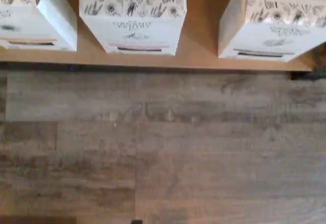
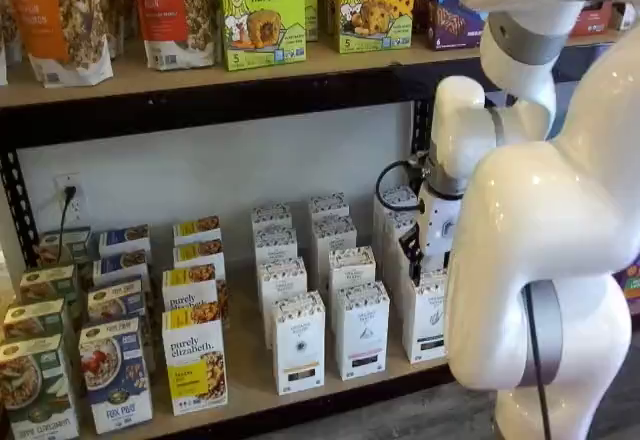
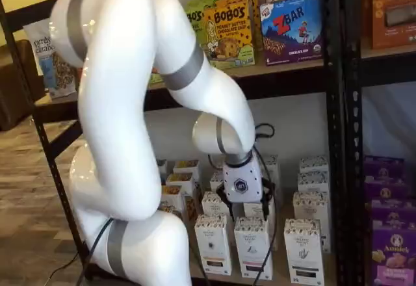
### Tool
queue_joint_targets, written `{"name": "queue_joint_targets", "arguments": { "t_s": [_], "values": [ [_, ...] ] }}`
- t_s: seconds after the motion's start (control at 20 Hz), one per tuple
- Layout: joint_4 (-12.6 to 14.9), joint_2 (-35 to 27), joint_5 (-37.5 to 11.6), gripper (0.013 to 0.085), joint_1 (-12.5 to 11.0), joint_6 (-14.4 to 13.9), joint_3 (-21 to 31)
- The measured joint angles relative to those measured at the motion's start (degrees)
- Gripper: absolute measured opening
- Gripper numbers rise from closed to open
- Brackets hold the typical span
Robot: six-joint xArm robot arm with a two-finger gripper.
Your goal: Pick up the white box with a green strip in the middle, on the bottom shelf, the sixth box from the left
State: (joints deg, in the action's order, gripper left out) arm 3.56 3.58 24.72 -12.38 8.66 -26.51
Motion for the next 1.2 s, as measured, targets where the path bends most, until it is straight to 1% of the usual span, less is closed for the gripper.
{"name": "queue_joint_targets", "arguments": {
  "t_s": [0.1, 0.2, 0.25, 0.3, 0.35, 0.4, 0.5, 0.55, 0.65, 0.75, 0.8, 1.0, 1.05, 1.2],
  "values": [
    [-0.6, -3.7, -4.2, 0.085, 0.4, 0.1, -1.0],
    [-2.0, -6.8, -7.3, 0.085, 0.8, 1.0, -2.1],
    [-3.8, -8.5, -7.8, 0.085, 1.1, 2.5, -3.2],
    [-4.0, -10.1, -7.9, 0.085, 1.1, 2.7, -4.3],
    [-3.6, -11.5, -8.1, 0.085, 1.1, 2.3, -5.4],
    [-2.3, -13.0, -8.4, 0.085, 0.9, 1.2, -6.5],
    [-2.5, -16.2, -9.5, 0.085, 0.5, 1.8, -8.9],
    [-1.7, -17.6, -9.8, 0.085, 0.2, 1.4, -10.0],
    [1.3, -20.1, -10.4, 0.085, -0.5, -0.9, -12.2],
    [5.3, -22.8, -10.1, 0.085, -1.3, -3.9, -14.8],
    [6.4, -24.0, -9.7, 0.085, -1.7, -4.6, -16.1],
    [7.0, -29.4, -9.3, 0.085, -2.9, -3.9, -21.6],
    [6.7, -30.7, -9.4, 0.085, -3.2, -3.3, -23.0],
    [3.7, -34.3, -9.4, 0.085, -3.7, 0.1, -26.9]
  ]
}}
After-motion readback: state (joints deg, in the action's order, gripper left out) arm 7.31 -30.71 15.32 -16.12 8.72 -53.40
